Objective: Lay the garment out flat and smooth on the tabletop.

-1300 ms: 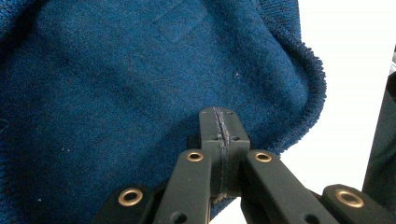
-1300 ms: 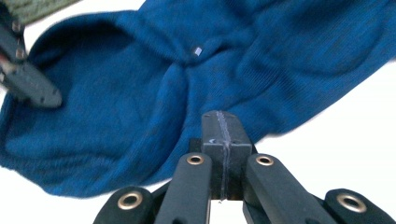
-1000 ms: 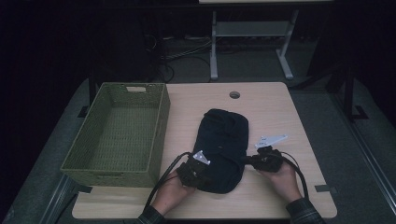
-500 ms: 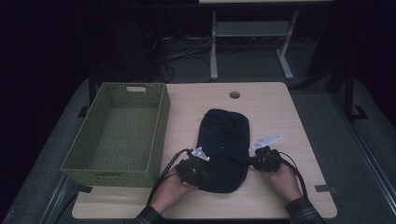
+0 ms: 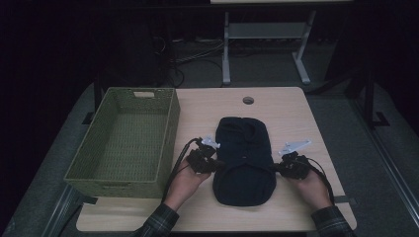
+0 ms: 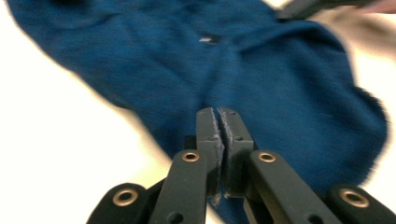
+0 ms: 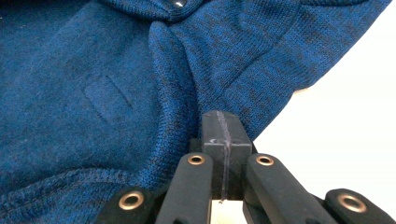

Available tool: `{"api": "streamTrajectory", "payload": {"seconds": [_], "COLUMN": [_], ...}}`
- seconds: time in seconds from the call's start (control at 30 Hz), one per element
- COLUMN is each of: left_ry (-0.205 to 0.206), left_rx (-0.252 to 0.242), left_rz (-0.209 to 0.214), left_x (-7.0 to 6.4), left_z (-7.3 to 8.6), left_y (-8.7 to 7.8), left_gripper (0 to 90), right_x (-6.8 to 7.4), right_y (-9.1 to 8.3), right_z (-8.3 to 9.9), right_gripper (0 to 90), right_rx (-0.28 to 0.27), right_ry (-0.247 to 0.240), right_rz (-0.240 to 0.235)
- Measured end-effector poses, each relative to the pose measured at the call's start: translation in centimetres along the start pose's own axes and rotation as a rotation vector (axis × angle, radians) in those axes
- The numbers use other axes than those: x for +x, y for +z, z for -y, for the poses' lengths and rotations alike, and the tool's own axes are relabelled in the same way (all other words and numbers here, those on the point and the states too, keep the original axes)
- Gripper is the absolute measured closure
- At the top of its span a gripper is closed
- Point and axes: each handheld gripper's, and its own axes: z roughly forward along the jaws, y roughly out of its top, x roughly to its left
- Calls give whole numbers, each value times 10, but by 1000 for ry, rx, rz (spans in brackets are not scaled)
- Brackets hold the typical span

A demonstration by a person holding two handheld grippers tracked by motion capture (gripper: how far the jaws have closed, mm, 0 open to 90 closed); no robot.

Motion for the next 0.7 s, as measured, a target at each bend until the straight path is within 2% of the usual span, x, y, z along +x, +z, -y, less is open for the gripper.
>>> {"api": "streamTrajectory", "payload": {"seconds": [0.1, 0.17, 0.27, 0.5, 0.7], "left_ry": [-21, -31, -19, 1, 36], "left_rx": [11, 32, 79, 102, 124], "left_rz": [-32, -35, -46, -53, -42], "left_x": [12, 16, 18, 14, 0], "left_z": [-3, -3, 0, 4, 16], "left_y": [15, 25, 35, 32, 23], "left_gripper": [893, 896, 899, 900, 900], "right_x": [-1, 0, 1, 5, 14], "right_y": [0, 0, 0, -4, -11], "right_z": [0, 0, 0, 4, 15], "right_gripper": [900, 900, 900, 900, 900], "right_rx": [2, -4, -1, 4, 3], "right_ry": [-6, -4, -12, -22, -21], "right_rz": [3, 0, 10, 16, 1]}}
